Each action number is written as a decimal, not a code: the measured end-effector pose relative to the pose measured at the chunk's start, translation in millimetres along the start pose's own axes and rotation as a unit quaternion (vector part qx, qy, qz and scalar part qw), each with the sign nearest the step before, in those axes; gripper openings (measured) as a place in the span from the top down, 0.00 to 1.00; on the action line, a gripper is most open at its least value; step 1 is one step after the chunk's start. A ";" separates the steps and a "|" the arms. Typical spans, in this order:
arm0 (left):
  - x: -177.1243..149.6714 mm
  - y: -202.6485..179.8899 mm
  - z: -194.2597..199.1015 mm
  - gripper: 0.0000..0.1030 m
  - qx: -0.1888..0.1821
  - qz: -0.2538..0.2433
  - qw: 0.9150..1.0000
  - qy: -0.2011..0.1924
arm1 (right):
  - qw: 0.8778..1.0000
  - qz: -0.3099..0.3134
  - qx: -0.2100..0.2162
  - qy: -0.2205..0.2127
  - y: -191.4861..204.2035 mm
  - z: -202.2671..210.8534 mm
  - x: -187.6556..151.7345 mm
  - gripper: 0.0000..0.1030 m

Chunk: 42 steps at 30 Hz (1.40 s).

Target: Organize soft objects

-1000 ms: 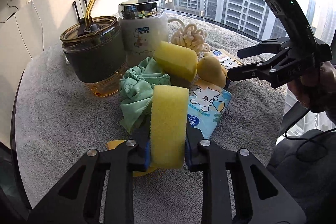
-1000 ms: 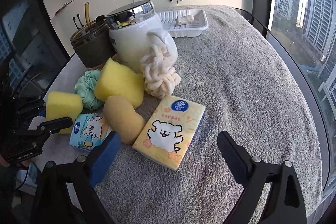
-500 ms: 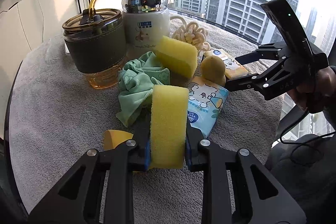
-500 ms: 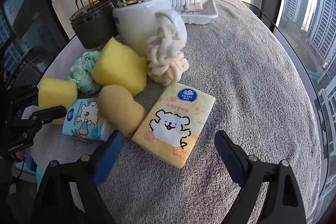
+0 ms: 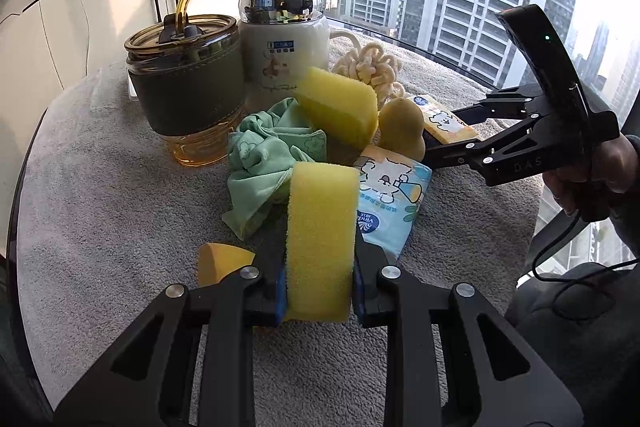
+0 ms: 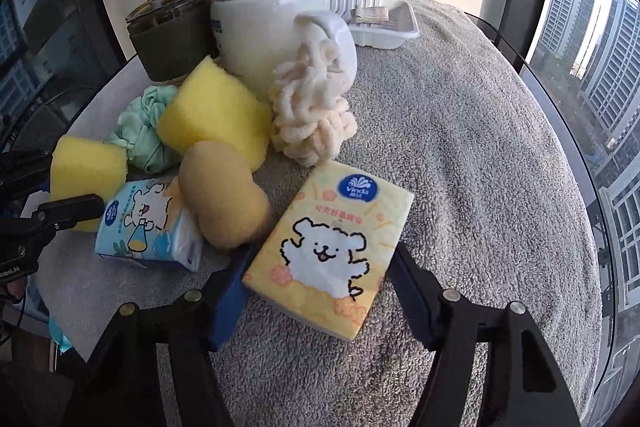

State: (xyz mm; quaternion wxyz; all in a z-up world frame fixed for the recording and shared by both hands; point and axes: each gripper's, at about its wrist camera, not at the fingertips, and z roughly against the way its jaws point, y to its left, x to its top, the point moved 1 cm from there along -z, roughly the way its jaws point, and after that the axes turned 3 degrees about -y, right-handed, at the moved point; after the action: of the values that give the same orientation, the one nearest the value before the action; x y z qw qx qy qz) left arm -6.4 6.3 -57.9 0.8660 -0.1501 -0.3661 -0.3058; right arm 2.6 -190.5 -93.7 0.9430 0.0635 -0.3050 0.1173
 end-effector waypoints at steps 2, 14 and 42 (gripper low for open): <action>0.5 0.5 0.6 0.79 0.005 0.003 1.000 -0.003 | 1.000 -0.007 0.006 -0.002 -2.1 2.8 -0.3 0.34; -0.8 -0.1 10.7 0.79 0.017 0.019 1.000 -0.014 | 0.999 0.017 -0.008 -0.026 10.8 31.9 -1.1 0.36; 18.5 22.0 48.7 0.79 0.067 0.064 0.995 -0.049 | 0.998 0.027 -0.039 -0.043 -25.3 57.0 20.5 0.36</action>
State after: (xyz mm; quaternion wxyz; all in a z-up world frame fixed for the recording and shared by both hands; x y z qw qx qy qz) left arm -8.7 38.9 -11.8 0.8728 -0.1298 -0.4172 -0.2174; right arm -6.6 -222.1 -36.9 0.9272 0.0232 -0.3513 0.1277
